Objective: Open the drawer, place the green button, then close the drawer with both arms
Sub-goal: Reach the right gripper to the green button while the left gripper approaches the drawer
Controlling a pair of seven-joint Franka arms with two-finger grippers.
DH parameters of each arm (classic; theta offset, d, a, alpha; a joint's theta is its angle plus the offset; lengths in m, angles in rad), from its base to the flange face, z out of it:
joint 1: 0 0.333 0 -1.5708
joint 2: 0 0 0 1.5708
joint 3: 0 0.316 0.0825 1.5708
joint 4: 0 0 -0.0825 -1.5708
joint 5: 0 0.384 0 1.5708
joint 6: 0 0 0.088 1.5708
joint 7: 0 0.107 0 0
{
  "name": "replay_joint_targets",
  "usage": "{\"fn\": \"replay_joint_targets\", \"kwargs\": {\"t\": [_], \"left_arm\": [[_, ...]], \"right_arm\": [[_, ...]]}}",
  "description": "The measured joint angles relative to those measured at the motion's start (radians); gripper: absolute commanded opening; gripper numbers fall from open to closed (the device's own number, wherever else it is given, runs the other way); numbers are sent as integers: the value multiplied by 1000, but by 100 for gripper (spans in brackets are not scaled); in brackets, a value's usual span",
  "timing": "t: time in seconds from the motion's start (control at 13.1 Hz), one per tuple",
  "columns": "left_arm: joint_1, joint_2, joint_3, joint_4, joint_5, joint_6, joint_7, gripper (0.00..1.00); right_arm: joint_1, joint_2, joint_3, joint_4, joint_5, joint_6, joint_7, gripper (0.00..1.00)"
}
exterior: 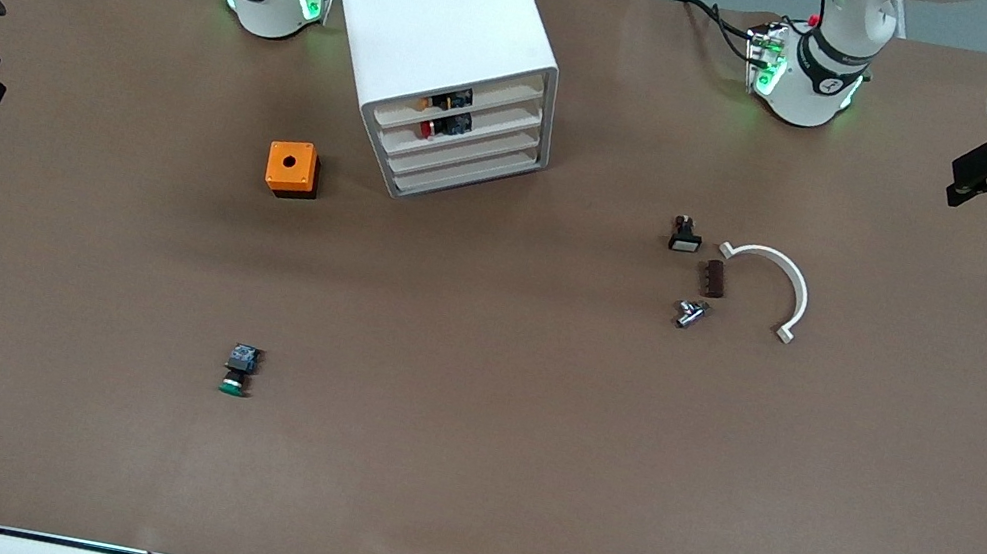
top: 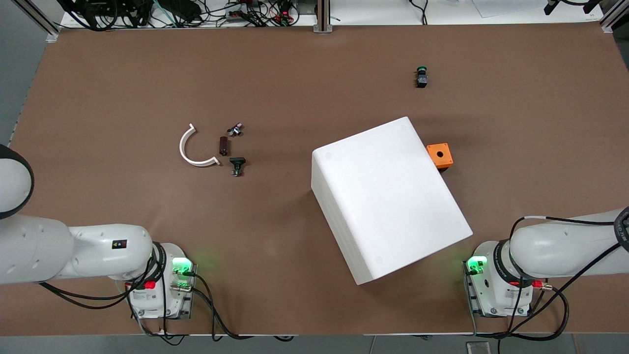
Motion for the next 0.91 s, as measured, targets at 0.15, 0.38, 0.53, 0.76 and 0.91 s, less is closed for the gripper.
{"fn": "replay_joint_targets", "kwargs": {"t": [0.15, 0.38, 0.53, 0.76, 0.91], "left_arm": [[0, 0, -4, 0, 0, -8, 0, 100], [0, 13, -4, 7, 0, -14, 0, 100], [-1, 65, -5, 30, 0, -14, 0, 100], [-26, 179, -9, 46, 0, -12, -5, 100], [-43, 267, -12, 69, 0, -1, -53, 100]], "right_arm": [[0, 0, 0, 0, 0, 10, 0, 100], [0, 0, 0, 0, 0, 15, 0, 100], [0, 0, 0, 0, 0, 15, 0, 100], [1, 18, 1, 0, 0, 19, 0, 100], [13, 45, 3, -2, 0, 49, 0, 100]]}}
